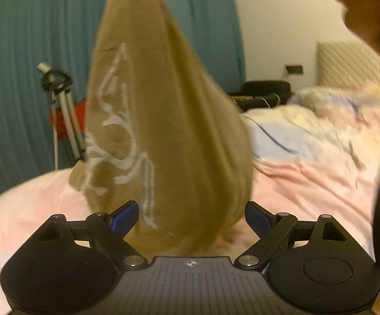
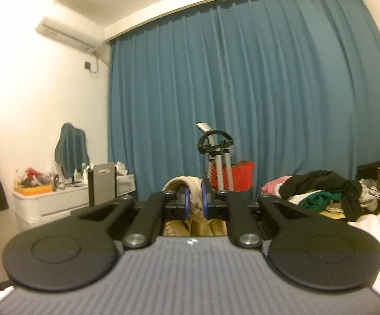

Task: Fold clothes

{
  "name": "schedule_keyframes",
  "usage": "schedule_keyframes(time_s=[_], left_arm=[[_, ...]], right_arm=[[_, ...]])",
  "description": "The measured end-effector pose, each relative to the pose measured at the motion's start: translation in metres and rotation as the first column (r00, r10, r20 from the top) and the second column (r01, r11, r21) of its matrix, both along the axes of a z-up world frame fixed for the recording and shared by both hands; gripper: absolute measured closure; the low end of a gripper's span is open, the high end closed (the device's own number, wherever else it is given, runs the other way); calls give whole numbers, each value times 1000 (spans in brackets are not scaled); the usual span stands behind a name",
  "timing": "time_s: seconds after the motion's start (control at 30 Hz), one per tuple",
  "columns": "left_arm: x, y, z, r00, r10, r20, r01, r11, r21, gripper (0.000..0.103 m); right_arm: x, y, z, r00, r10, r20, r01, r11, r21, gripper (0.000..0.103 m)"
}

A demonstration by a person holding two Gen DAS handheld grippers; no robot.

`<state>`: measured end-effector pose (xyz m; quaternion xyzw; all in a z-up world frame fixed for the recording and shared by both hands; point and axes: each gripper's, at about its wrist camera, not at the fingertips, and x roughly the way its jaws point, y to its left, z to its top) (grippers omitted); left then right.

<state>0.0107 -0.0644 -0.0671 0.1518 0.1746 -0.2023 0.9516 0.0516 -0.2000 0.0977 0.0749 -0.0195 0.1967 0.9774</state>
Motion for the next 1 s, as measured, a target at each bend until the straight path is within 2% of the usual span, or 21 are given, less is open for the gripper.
schedule_keyframes(time_s=[0.03, 0.1, 0.13, 0.17, 0.2, 0.27, 0.37, 0.5, 0.53, 0.6, 0.67, 0.73, 0.8, 0.87, 0.93, 0.97, 1.0], left_arm=[[-2, -9, -5, 1000, -3, 7, 3, 999, 40, 19], [0, -18, -13, 1000, 10, 6, -10, 995, 99, 41], [3, -20, -16, 1000, 22, -2, -22, 994, 110, 61], [9, -14, -15, 999, 41, -30, -38, 996, 85, 85], [14, -5, -13, 996, 63, -62, -61, 997, 43, 92], [21, 19, -3, 985, 113, -127, -120, 992, -47, 94], [24, 64, 20, 963, 168, -212, -206, 964, -170, 95], [21, 139, 72, 953, 151, -264, -227, 930, -288, 96], [24, 154, 86, 954, 149, -261, -227, 927, -299, 96], [42, 173, 104, 948, 130, -290, -214, 935, -282, 96], [74, 180, 114, 920, 68, -387, -171, 956, -239, 96], [94, 184, 108, 899, 90, -428, -195, 959, -207, 95], [119, 190, 99, 867, 134, -481, -250, 950, -187, 95], [145, 187, 91, 842, 158, -516, -312, 923, -227, 95], [173, 183, 80, 824, 170, -541, -366, 888, -278, 93], [186, 179, 72, 816, 175, -550, -387, 873, -296, 91], [196, 173, 66, 819, 186, -542, -395, 869, -299, 91]], right_arm=[[-1, -10, -4, 1000, -7, -6, 7, 1000, 23, 90], [-3, -29, -13, 1000, -22, -20, 24, 997, 69, 90], [-3, -38, -18, 999, -31, -29, 34, 995, 89, 90], [-1, -47, -24, 998, -42, -41, 46, 994, 102, 90], [1, -55, -29, 997, -54, -55, 60, 992, 109, 90], [13, -69, -40, 991, -73, -109, 85, 989, 119, 90], [33, -87, -56, 974, -96, -205, 122, 985, 120, 90], [52, -84, -78, 923, -91, -373, 118, 992, 49, 90], [57, -82, -83, 909, -66, -412, 96, 994, 52, 90], [66, -78, -95, 876, -4, -482, 48, 996, 78, 90], [76, -72, -108, 836, 57, -546, 1, 994, 105, 90], [87, -60, -120, 801, 79, -593, -24, 995, 100, 90], [97, -51, -131, 768, 96, -633, -35, 993, 109, 90], [102, -45, -141, 739, 108, -665, -37, 992, 119, 90], [102, -41, -147, 729, 95, -678, -20, 993, 118, 90], [103, -39, -148, 726, 88, -682, -9, 993, 119, 90], [104, -40, -152, 718, 103, -688, -4, 989, 145, 90]])
